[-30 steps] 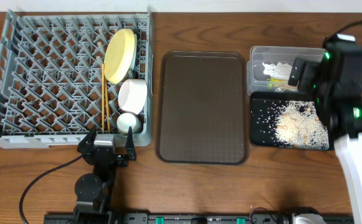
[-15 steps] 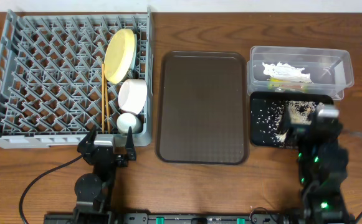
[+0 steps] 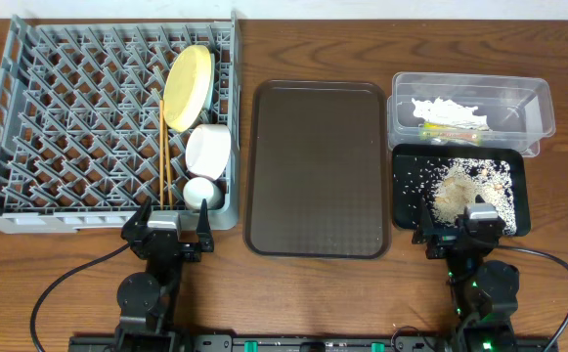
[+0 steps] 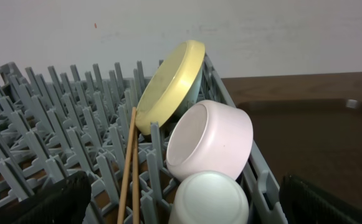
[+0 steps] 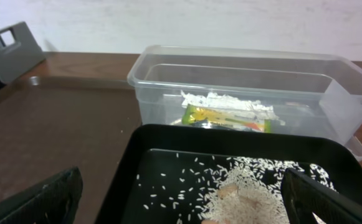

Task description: Sort waste into correct bins and load items into the dishwasher

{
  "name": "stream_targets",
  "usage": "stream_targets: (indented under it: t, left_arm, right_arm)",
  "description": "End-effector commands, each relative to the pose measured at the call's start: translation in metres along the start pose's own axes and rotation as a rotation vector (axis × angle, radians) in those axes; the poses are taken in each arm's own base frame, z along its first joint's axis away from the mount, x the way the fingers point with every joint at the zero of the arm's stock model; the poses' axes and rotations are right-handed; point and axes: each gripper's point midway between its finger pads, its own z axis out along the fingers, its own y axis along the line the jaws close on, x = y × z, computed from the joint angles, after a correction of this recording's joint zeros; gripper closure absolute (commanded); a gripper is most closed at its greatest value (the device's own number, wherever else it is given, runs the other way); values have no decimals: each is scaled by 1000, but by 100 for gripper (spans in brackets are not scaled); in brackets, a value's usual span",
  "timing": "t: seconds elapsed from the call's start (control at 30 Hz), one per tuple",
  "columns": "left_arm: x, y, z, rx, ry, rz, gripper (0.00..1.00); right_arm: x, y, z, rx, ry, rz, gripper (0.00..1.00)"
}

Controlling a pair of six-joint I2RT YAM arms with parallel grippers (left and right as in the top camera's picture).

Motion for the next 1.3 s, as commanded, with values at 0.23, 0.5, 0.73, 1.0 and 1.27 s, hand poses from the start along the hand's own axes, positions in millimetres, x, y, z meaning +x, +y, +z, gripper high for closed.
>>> stream_targets:
  t: [0.23, 0.5, 0.73, 1.0, 1.27]
  left_arm:
    - [17, 3, 1, -18, 51, 19, 4]
    - [17, 3, 1, -18, 51, 19, 4]
    - [17, 3, 1, -18, 51, 19, 4]
    - [17, 3, 1, -18, 51, 19, 4]
    - [17, 3, 1, -18, 51, 19, 4]
  right_arm:
    - [-3, 8, -9, -38, -27, -6, 1]
    - [-22, 8, -16, -40, -111, -4, 1]
    - [-21, 8, -16, -40, -109, -4, 1]
    - [-21, 8, -16, -40, -109, -4, 1]
    - [-21, 8, -15, -40, -109, -4, 1]
